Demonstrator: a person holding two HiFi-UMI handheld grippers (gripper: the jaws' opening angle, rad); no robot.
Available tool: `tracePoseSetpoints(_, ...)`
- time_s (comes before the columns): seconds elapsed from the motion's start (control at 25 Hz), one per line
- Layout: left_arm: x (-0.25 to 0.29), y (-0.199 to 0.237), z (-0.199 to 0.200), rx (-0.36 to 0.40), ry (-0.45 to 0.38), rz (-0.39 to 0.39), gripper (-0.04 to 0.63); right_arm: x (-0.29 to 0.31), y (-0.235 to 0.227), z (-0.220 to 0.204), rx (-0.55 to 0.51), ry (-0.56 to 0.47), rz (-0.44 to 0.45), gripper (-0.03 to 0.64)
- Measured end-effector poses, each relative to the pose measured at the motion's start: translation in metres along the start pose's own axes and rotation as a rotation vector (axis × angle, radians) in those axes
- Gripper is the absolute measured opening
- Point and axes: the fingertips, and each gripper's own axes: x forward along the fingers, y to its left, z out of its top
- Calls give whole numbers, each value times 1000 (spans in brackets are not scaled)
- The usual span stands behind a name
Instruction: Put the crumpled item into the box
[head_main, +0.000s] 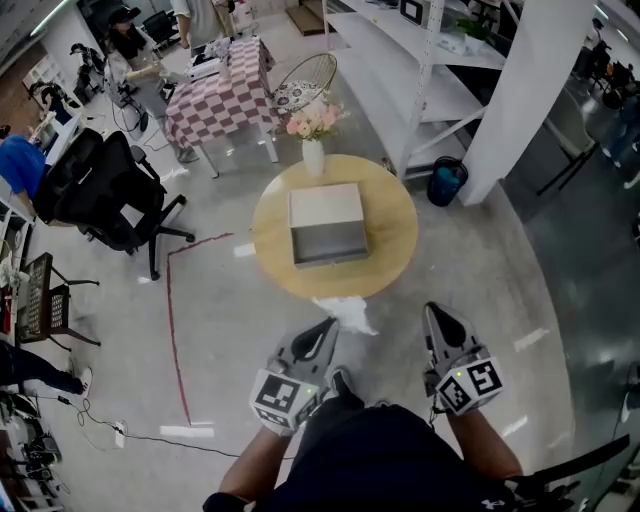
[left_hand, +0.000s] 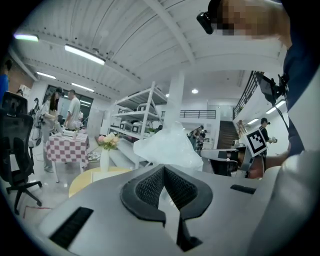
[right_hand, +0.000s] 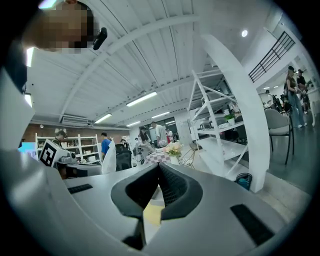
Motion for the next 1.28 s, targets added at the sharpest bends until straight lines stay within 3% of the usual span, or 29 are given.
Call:
tracePoseSetpoints(0.64,-5,61,-5,-48,15,-7,15,59,27,-3,-13,29,5,6)
tracePoseSetpoints(1.0,12,67,-5,-54,29,-3,15,74,13,-6,-6,45,8,6)
tracePoseSetpoints(1.28,33,87,4,-34,39,52,15,109,-4,-1,14,33,64,6)
